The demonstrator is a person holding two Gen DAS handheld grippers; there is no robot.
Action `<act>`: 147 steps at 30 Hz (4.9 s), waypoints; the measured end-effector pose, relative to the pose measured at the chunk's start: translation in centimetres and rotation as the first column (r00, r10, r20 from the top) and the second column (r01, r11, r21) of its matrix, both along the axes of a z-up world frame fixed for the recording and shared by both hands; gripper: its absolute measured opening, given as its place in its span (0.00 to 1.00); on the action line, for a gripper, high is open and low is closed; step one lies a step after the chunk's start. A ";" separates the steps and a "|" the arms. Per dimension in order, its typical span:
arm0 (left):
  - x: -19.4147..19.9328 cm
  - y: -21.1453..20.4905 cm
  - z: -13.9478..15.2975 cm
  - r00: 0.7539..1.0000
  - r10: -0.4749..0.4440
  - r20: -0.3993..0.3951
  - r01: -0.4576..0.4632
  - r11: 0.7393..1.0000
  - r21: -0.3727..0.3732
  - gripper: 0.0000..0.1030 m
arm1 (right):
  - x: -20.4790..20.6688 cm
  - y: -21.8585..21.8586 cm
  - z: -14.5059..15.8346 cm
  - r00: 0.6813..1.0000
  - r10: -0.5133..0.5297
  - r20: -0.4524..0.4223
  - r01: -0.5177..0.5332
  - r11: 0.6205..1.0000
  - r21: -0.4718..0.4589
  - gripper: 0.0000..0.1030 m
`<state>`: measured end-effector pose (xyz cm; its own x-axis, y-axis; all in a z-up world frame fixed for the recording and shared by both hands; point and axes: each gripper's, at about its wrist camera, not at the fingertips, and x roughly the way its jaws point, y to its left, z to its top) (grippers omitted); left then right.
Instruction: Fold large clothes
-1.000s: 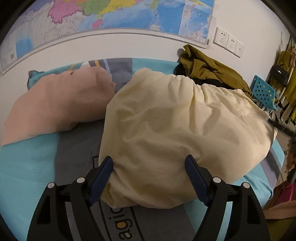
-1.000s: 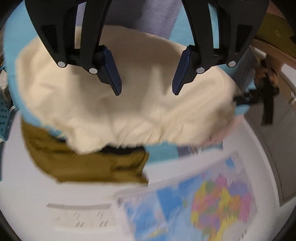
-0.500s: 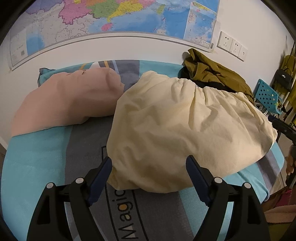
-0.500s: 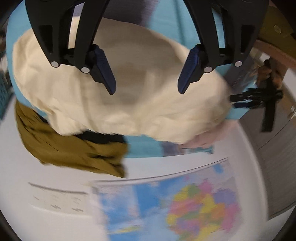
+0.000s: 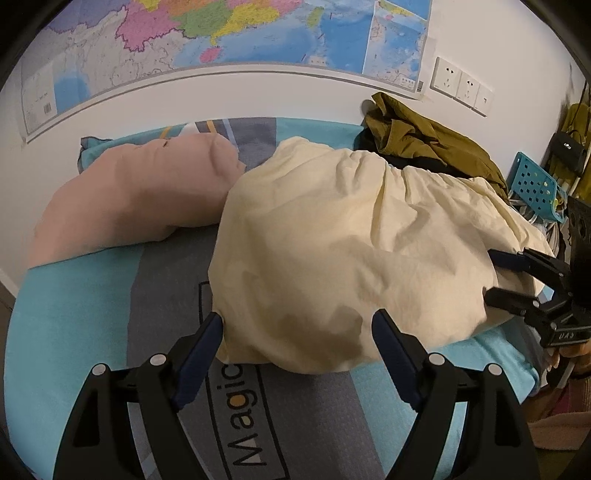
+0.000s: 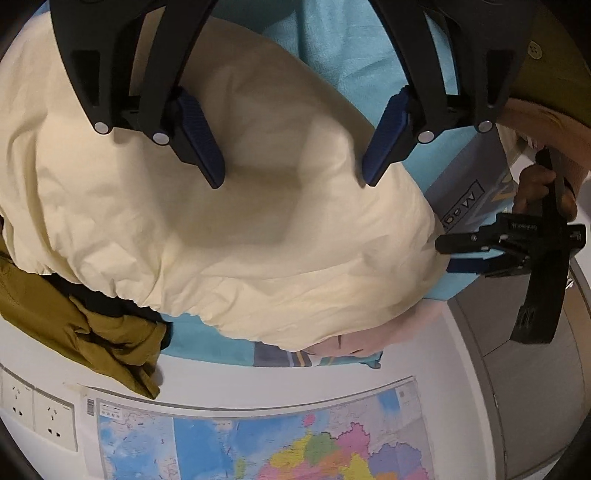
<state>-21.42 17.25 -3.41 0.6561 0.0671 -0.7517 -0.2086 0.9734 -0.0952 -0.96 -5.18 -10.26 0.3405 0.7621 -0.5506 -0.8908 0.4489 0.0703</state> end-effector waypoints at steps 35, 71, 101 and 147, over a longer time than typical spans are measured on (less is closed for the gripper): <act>2.1 0.4 -3.2 0.990 -0.085 0.117 0.136 0.815 -0.563 0.81 | -3.8 5.1 0.8 0.981 0.160 0.110 -0.156 0.987 -0.038 0.42; 8.4 -1.4 -3.6 0.999 0.023 0.025 -0.010 0.894 -0.448 0.85 | 10.3 -15.3 -5.1 0.716 -0.444 -0.539 0.668 0.659 0.345 0.91; 11.3 -0.8 -3.2 0.998 0.050 -0.048 -0.064 0.932 -0.357 0.33 | 14.2 -13.1 -4.1 0.772 -0.240 -0.588 0.540 0.736 0.408 0.16; 3.1 42.0 5.6 0.790 0.603 0.112 -0.591 0.797 -0.126 0.18 | 8.5 36.0 8.9 0.906 0.347 -0.241 -0.251 0.901 0.353 0.19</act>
<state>-18.32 59.24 2.15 0.6028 0.4240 -0.6760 -0.7240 0.6467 -0.2400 7.52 30.77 -1.32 -0.0697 0.9478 -0.3112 -0.8963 0.0775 0.4366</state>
